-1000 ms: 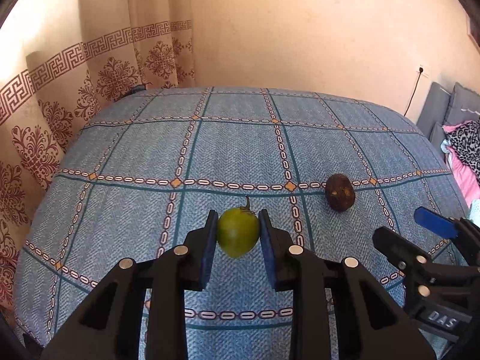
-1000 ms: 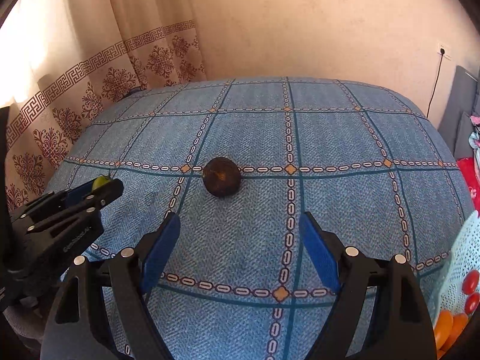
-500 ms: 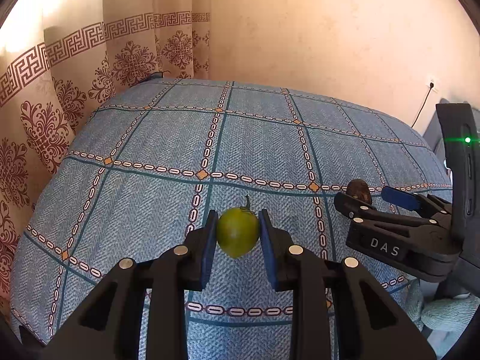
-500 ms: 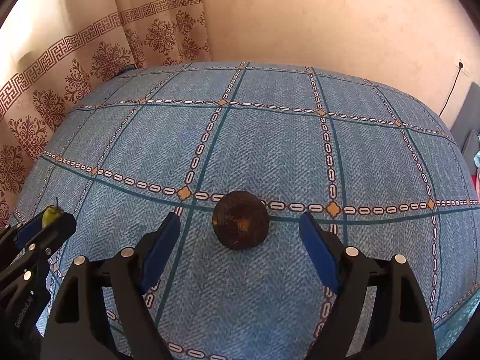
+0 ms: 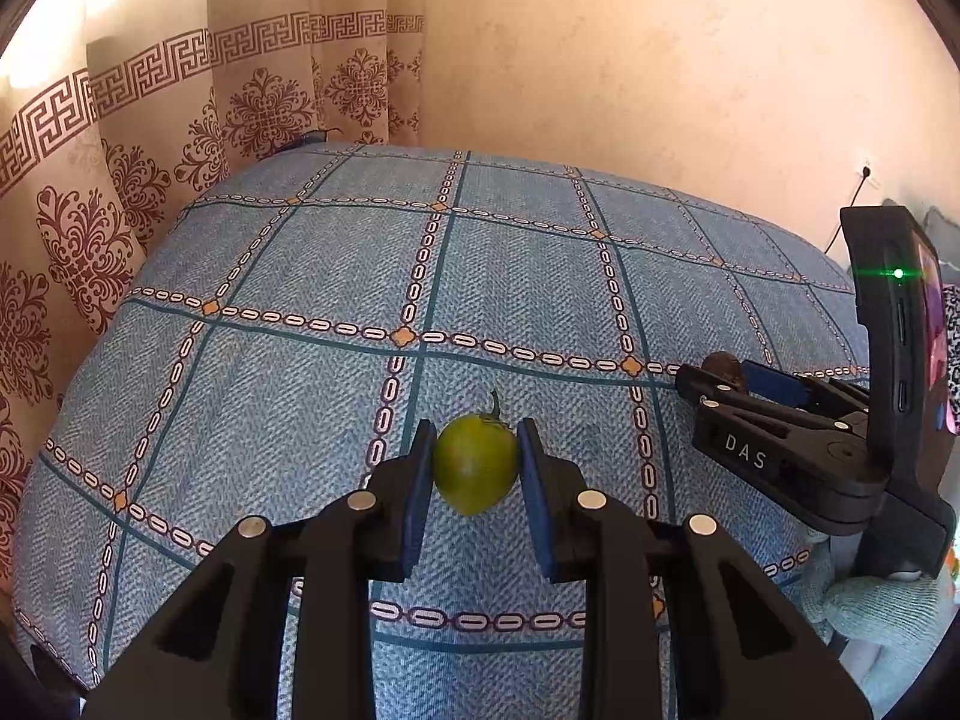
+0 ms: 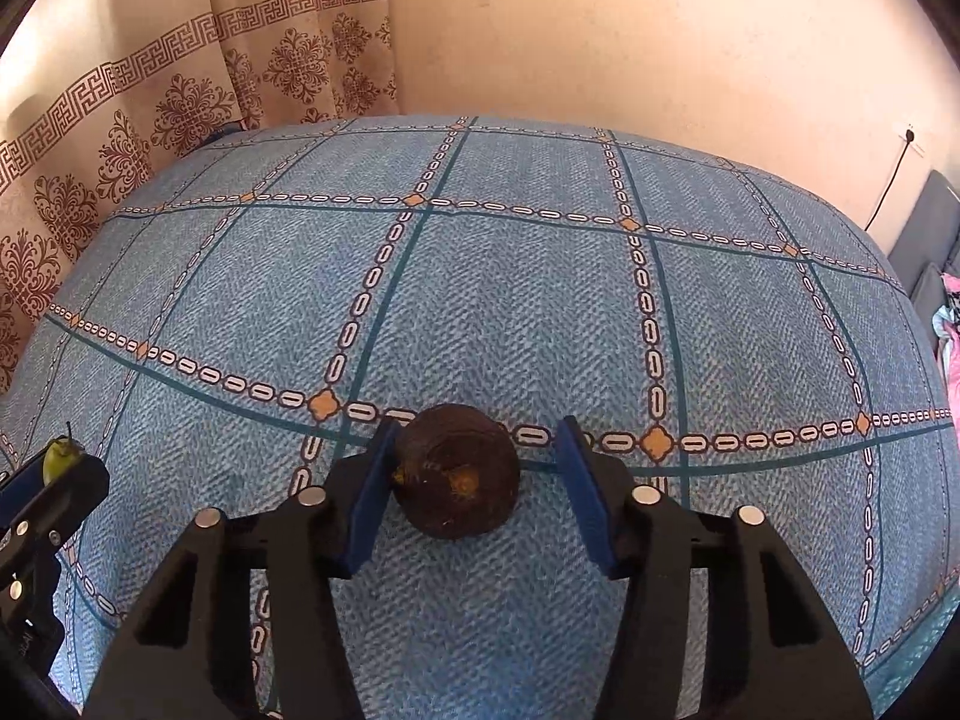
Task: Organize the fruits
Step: 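Move the right gripper to the dark brown fruit and close on it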
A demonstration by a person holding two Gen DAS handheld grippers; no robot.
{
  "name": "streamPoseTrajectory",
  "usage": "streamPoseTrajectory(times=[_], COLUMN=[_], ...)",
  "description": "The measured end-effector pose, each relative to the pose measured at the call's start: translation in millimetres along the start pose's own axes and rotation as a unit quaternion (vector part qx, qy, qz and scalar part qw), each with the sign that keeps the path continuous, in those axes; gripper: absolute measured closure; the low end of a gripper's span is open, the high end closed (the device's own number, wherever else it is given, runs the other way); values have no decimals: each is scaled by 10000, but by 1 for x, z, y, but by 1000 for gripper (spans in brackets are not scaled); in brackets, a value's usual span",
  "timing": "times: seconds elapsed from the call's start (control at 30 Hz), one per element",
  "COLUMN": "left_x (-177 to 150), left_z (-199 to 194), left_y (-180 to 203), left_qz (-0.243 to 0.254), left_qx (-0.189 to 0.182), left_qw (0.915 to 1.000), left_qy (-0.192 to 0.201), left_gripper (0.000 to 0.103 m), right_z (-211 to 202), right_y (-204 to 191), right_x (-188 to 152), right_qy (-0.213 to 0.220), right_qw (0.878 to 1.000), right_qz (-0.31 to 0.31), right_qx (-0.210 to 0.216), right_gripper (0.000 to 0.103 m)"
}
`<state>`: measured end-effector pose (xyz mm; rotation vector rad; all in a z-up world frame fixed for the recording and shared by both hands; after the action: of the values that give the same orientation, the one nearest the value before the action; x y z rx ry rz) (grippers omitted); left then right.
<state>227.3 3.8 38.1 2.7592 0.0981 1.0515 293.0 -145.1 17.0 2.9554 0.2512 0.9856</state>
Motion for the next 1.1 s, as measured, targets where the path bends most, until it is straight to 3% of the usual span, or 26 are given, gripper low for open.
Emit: streamPoseTrajectory(times=[0.03,0.4,1.1], left_x=[0,-5,-25], left_z=[0,-5,-38], left_y=[1,11,54], left_qz=[6,107,666], left_qx=[-5,-11,-326], left_qw=[10000,9999,9967], left_qy=[2,48,332], left_gripper=[75,75,75], right_z=[-1,-29,-146], right_y=[-2,-6,4], right_x=[0,-25,-69], right_qy=[-6,62,794], right_qw=[10000,9998,9965], right_qz=[-17,41,169], right_qx=[34,195,201], right_gripper=[63,63,63])
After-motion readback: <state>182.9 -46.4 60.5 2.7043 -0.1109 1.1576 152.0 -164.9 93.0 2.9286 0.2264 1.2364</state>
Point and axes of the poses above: each gripper's, at about its wrist camera, not at the fingertips, and z roughly the way its jaws point, y to its right, x to its top, the point moved 1 cm from there along z, roughly the way its jaws point, and after that the axes turned 10 degrees about -z, right-handed, at the moved point
